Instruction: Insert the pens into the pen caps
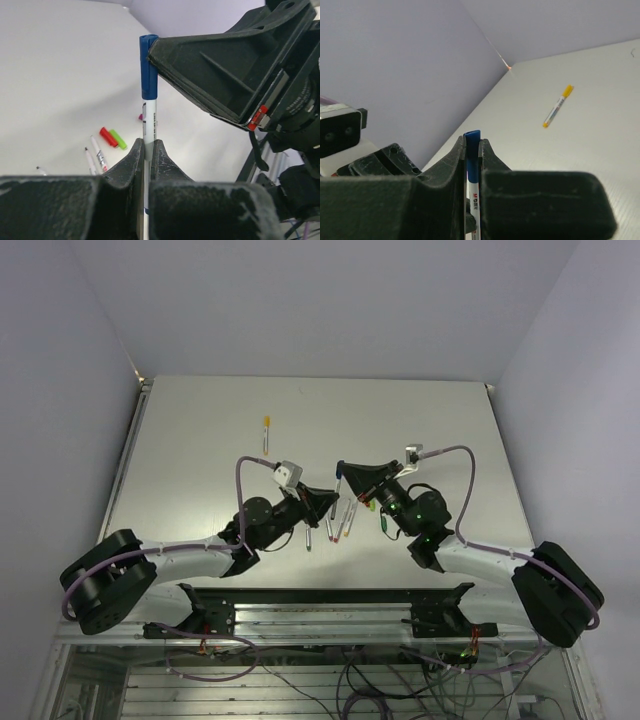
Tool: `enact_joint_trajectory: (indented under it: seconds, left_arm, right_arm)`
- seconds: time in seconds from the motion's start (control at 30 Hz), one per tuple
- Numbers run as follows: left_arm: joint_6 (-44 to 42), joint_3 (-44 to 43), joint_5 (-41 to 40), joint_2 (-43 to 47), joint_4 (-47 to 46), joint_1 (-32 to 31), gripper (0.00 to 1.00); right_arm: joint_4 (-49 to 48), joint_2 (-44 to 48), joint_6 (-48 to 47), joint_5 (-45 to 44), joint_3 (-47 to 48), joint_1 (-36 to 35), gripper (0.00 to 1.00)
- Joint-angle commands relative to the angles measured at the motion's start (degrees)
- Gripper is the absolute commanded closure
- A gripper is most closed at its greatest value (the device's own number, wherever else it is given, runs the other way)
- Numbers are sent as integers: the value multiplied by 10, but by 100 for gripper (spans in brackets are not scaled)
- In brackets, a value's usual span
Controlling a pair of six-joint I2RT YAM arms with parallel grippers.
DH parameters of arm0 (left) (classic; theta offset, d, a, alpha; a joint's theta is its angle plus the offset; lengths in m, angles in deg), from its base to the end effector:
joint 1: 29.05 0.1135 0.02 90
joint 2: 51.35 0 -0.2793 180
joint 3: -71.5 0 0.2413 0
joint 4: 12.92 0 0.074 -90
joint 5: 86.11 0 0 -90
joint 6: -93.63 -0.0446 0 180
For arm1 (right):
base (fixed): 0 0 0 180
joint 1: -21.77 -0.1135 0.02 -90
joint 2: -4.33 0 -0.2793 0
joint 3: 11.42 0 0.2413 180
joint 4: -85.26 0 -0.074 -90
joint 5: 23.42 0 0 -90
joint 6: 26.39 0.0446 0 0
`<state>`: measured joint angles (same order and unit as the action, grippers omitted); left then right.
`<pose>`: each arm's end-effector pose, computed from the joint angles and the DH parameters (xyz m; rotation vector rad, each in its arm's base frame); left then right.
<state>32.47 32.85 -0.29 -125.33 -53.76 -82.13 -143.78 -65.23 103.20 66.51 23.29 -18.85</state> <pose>0.1574 -0.2041 0.2538 0.2686 1.5521 -1.0927 0.1788 0.1533 0.2664 -0.0117 1.4220 1.1759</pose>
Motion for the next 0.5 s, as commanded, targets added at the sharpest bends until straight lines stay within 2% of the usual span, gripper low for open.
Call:
enact_joint_trajectory:
  seconds: [0.0,0.47]
  left_arm:
    - [-42,-55,-102,29,-120,13,93]
    - [-53,-50,-115,41,-83,13,93]
  right_arm:
    - [135,-34,-12,47,-16,-39,100]
    - [150,-45,-23,18,6,-49,100]
